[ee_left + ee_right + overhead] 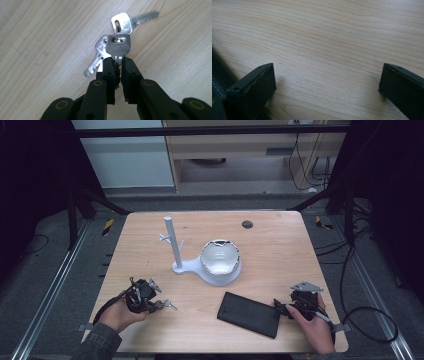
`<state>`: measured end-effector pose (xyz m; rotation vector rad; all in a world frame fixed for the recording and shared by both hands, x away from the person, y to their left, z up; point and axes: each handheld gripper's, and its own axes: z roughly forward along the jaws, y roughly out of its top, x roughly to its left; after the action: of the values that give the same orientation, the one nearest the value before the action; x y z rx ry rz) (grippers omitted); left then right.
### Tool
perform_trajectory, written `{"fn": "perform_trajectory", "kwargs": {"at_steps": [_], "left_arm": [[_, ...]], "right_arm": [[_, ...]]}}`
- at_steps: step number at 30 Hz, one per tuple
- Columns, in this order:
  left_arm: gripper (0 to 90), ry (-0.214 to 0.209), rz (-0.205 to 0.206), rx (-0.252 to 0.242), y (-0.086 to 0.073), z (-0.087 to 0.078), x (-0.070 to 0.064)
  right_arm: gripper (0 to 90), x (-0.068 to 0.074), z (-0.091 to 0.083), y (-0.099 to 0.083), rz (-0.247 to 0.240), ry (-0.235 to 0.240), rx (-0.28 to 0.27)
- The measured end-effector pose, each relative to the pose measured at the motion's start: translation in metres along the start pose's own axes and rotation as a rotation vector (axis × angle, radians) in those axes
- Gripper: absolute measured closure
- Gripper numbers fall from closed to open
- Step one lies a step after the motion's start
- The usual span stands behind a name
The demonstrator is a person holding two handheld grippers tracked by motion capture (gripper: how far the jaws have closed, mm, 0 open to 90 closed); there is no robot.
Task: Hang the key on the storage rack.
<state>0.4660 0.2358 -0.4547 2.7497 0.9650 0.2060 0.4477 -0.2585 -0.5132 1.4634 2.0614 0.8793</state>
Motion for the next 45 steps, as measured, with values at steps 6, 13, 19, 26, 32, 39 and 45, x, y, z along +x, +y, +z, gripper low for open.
{"fn": "perform_trajectory", "kwargs": {"at_steps": [6, 13, 19, 26, 32, 39, 45], "left_arm": [[89.4, -0.015, -0.009, -0.041, -0.002, -0.006, 0.004], [89.6, -0.027, -0.020, -0.050, -0.004, -0.016, 0.007], [89.6, -0.010, -0.023, -0.108, 0.001, -0.048, 0.011], [89.6, 0.034, 0.000, -0.139, 0.018, -0.091, 0.014], [89.6, 0.066, 0.008, -0.163, 0.035, -0.122, 0.017], [89.6, 0.137, 0.005, -0.188, 0.065, -0.163, 0.023], [89.6, 0.175, 0.013, -0.150, 0.090, -0.172, 0.031]], "right_arm": [[0.9, 0.000, 0.000, 0.000, 0.000, 0.000, 0.000], [0.9, 0.000, 0.000, 0.000, 0.000, 0.000, 0.000], [0.9, 0.000, 0.000, 0.000, 0.001, -0.002, 0.000], [0.9, 0.000, 0.000, 0.000, 0.000, -0.002, -0.001], [0.8, 0.000, 0.000, 0.000, 0.002, -0.002, 0.001], [0.8, 0.000, 0.000, 0.000, 0.001, -0.002, 0.002], [0.8, 0.000, 0.000, 0.000, 0.001, -0.002, 0.002]]}}
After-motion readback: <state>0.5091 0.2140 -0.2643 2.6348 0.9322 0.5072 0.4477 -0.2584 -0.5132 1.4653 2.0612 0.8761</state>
